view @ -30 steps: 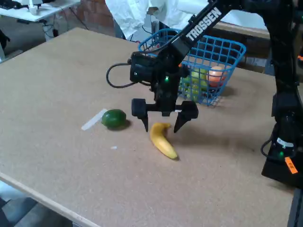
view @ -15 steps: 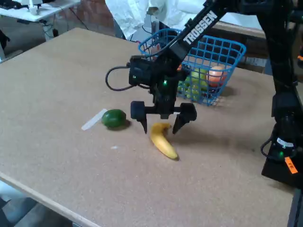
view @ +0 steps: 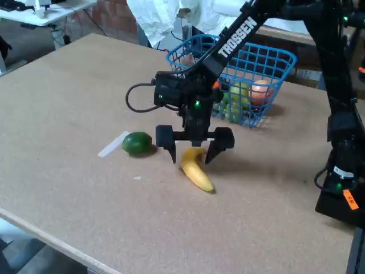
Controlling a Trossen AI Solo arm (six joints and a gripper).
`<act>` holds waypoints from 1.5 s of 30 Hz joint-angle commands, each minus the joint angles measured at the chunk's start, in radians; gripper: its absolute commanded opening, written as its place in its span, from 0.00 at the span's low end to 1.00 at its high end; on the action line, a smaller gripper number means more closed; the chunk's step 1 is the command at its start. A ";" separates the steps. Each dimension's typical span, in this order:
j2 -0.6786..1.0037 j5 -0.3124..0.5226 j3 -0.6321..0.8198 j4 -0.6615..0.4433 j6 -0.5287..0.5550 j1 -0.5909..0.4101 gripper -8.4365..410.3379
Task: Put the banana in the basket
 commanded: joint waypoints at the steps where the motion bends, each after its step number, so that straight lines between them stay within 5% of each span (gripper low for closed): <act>1: 0.011 0.003 0.000 0.014 0.004 0.002 0.86; 13: 0.011 0.006 0.000 0.047 -0.006 0.001 0.38; 23: -0.012 0.005 0.013 0.074 -0.097 0.001 0.11; 39: -0.181 0.026 0.299 0.026 -0.392 0.006 0.07; 45: -0.216 0.253 0.460 -0.067 -0.406 0.002 0.07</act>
